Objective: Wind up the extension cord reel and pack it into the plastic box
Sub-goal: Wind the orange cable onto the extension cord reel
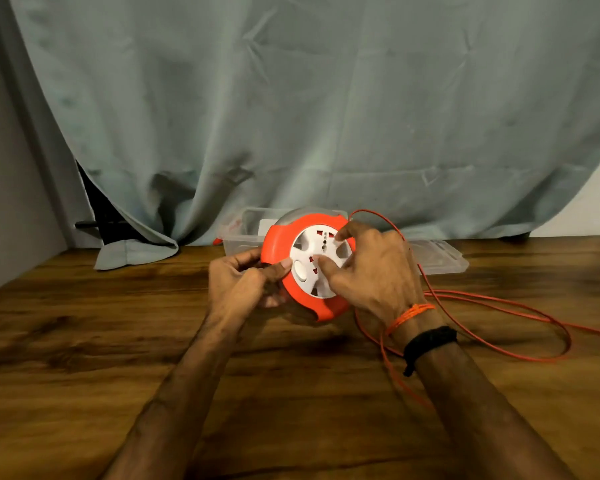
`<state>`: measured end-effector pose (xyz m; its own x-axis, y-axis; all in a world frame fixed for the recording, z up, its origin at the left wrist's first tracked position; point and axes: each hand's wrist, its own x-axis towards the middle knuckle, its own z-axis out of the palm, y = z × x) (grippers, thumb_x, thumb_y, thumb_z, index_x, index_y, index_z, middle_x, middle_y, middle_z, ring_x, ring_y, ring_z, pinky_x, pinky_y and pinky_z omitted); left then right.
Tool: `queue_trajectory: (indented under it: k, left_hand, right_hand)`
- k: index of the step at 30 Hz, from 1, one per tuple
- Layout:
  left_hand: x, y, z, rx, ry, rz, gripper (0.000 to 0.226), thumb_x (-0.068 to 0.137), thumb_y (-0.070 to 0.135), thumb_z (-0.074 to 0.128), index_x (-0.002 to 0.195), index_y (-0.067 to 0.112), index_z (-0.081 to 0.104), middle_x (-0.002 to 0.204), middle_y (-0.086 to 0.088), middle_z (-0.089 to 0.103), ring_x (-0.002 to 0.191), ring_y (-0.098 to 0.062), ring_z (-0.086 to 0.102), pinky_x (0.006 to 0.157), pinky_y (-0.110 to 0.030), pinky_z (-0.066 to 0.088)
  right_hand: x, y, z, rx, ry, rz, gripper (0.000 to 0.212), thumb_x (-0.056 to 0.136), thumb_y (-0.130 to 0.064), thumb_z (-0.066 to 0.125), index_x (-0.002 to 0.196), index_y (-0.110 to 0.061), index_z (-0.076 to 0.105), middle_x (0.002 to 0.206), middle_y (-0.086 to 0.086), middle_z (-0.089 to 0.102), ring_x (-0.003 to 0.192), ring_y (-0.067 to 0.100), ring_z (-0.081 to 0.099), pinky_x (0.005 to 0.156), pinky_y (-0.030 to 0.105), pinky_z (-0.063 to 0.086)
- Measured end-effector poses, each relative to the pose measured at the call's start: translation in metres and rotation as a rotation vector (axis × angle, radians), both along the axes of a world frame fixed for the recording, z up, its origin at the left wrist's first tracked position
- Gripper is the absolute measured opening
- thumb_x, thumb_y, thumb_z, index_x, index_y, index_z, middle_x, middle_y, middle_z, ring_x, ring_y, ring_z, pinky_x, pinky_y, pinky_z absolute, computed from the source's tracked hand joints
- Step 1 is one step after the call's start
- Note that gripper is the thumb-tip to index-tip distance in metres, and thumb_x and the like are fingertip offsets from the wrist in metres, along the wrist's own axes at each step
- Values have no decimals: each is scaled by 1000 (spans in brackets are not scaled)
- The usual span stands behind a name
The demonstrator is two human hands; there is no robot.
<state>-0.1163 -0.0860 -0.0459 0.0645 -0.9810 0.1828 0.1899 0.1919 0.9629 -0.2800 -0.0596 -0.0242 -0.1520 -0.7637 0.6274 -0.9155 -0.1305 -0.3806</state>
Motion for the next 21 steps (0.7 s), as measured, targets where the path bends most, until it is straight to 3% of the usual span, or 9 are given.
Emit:
queue_trajectory:
  k: [3,6,16,21]
  left_hand:
    - [0,0,0,7,9,-14,23,74,0,77,96,6,72,71,-2,76,59,-17,72,46,-27,55]
    - [1,0,-1,16,7,-15,25,74,0,78,98,4,73,76,-5,77,61,-18,73,48,-28,56]
    - [2,0,0,11,-41,-26,39,72,4,80,109,3,71,88,-9,77,71,-23,75,52,-31,58]
    - [1,1,0,6,-66,-26,39,72,5,80,110,5,70,88,-7,77,73,-23,75,54,-34,60]
  right_hand:
    - [-2,3,1,9,221,23,59,67,-62,53,118,-32,54,91,4,72,93,33,66,77,38,52]
    - [-3,7,4,53,334,56,63,69,-58,61,128,-39,48,100,-1,71,97,33,64,77,37,48]
    - [-8,-2,-1,115,457,165,62,80,-54,54,138,-40,39,106,4,69,95,32,64,81,39,51]
    - [-5,0,-6,25,471,132,63,80,-47,60,140,-47,39,108,6,68,101,34,62,72,34,36]
